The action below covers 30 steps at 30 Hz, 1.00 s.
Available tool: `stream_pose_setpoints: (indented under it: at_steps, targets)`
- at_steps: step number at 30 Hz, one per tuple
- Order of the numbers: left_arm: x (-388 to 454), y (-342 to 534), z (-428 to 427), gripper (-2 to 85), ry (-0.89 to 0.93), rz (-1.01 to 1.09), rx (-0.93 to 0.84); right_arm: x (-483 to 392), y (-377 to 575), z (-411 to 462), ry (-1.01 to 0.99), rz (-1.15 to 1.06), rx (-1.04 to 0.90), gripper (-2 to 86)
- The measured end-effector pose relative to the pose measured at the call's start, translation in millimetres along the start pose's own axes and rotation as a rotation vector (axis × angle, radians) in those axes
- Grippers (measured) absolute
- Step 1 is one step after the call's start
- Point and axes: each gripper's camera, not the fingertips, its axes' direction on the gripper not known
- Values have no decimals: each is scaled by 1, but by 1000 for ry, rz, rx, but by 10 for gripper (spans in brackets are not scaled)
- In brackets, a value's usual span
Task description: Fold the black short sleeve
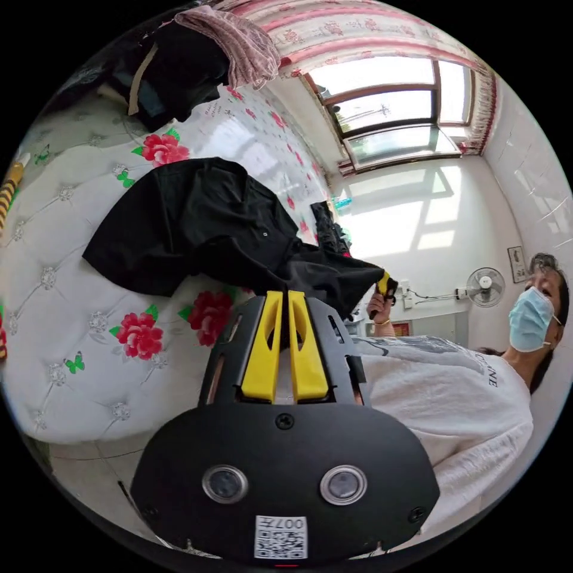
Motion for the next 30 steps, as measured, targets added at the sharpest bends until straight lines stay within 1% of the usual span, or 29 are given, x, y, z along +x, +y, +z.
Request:
stream_pose_setpoints:
  at_steps: [1,2,3,4,6,8,13,16,20,23,25,26,27,29,30]
  targets:
    - [-13,-4,14,60,-83,-25,7,8,3,10,159,51,-13,3]
    - [-22,-6,23,85,-113,-52,5,14,6,16,238,75,-11,5]
    - [-43,-8,42,117,-146,-116,3,29,14,29,362,147,-1,9]
    - [-60,-5,58,131,-182,-173,-5,43,23,42,402,197,-20,12]
    - [-70,7,73,132,-234,-211,3,58,38,61,414,250,-77,16]
    - [-69,25,82,125,-291,-203,12,64,56,72,453,274,-110,18]
    - [-72,88,107,118,-444,-184,-66,77,104,77,624,331,-195,22]
    - [-67,112,113,120,-464,-183,-37,86,112,78,683,347,-222,23]
    - [-54,118,132,132,-501,-144,-61,97,109,92,697,331,-237,26]
    - [-46,113,152,125,-602,-116,-109,105,101,116,681,294,-281,26]
    - [-41,107,166,98,-706,-87,-165,116,98,136,675,302,-346,21]
    - [-40,106,169,90,-726,-76,-176,118,97,141,663,304,-367,20]
    - [-39,106,174,86,-736,-59,-183,119,95,148,622,299,-395,16]
    - [-38,106,173,77,-680,-43,-170,114,92,150,551,278,-383,10]
    - [-38,108,168,74,-634,-54,-131,108,92,146,518,256,-351,5]
